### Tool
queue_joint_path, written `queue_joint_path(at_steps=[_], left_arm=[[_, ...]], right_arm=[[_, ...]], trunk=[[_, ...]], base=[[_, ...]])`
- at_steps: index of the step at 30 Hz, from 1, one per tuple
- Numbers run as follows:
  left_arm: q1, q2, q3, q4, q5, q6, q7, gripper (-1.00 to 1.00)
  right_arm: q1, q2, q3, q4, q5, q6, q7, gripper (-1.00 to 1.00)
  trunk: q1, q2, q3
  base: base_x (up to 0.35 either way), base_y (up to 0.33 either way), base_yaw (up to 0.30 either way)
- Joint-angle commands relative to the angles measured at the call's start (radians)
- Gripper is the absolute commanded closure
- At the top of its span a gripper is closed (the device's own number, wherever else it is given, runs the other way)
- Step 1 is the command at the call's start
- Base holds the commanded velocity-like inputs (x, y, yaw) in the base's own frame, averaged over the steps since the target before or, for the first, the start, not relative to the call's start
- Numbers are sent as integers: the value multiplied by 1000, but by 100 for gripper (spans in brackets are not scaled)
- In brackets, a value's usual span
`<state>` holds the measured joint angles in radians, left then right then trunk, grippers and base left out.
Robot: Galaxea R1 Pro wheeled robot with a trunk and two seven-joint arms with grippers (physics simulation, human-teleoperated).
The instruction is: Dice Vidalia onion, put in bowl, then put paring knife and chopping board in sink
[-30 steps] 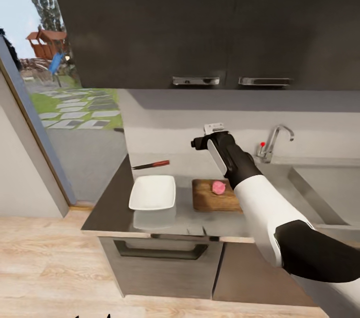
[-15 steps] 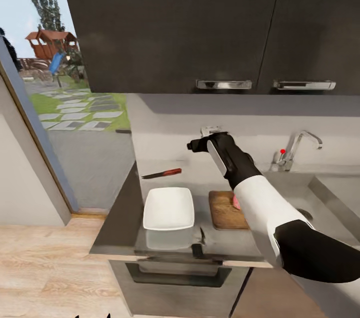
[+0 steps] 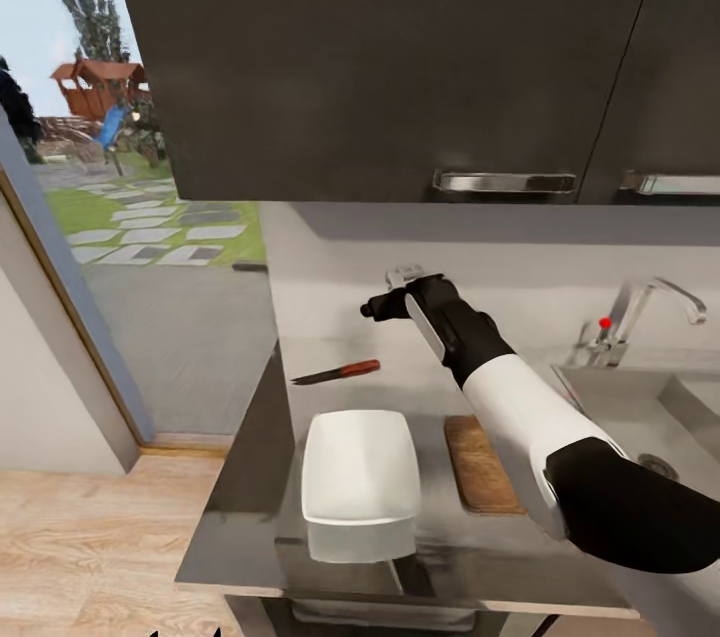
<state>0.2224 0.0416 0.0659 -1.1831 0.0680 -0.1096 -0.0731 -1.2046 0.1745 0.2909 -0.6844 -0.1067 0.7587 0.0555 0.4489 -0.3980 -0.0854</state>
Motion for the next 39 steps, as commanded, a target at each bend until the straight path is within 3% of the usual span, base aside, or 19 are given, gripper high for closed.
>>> queue_joint_path(at_steps=[1,3,5,9,15,16,22,30,34,39], left_arm=[[0,0,2,0,7,-1,-7,-100],[0,0,2,0,7,-1,-7,-100],[0,0,2,2,7,-1,-8,-100],[0,0,2,2,7,-1,-7,-100],[0,0,2,3,7,-1,-8,-100],[0,0,2,5,7,-1,-8,-100],[0,0,2,6,7,-1,-8,-100],[0,0,2,7,7,-1,-8,-100],[0,0,2,7,7,-1,-8,-100],[0,0,2,7,7,-1,-8,-100]], right_arm=[[-1,0,3,0,-8,4,0,-100],[-1,0,5,5,-8,4,20,-100],[-1,-22,7,24,-7,3,97,-100],[-1,-60,8,60,-7,0,181,-100],[-1,-87,11,80,-5,-2,247,-100],[0,-93,51,82,-4,-4,283,-100],[0,-121,177,82,21,-7,367,-100],[0,-156,210,82,31,-54,489,-100],[0,-198,212,82,31,-93,549,-100],[0,-240,213,83,47,-164,693,-100]], trunk=[[1,-2,-2],[1,-2,-2],[1,-2,-2],[1,-2,-2],[1,-2,-2],[1,-2,-2],[1,-2,-2],[1,-2,-2],[1,-2,-2],[1,-2,-2]], base=[[230,3,0],[197,2,0],[135,1,0],[113,0,0],[105,0,0],[50,0,0],[19,0,0],[1,0,0],[0,0,0],[0,0,0]])
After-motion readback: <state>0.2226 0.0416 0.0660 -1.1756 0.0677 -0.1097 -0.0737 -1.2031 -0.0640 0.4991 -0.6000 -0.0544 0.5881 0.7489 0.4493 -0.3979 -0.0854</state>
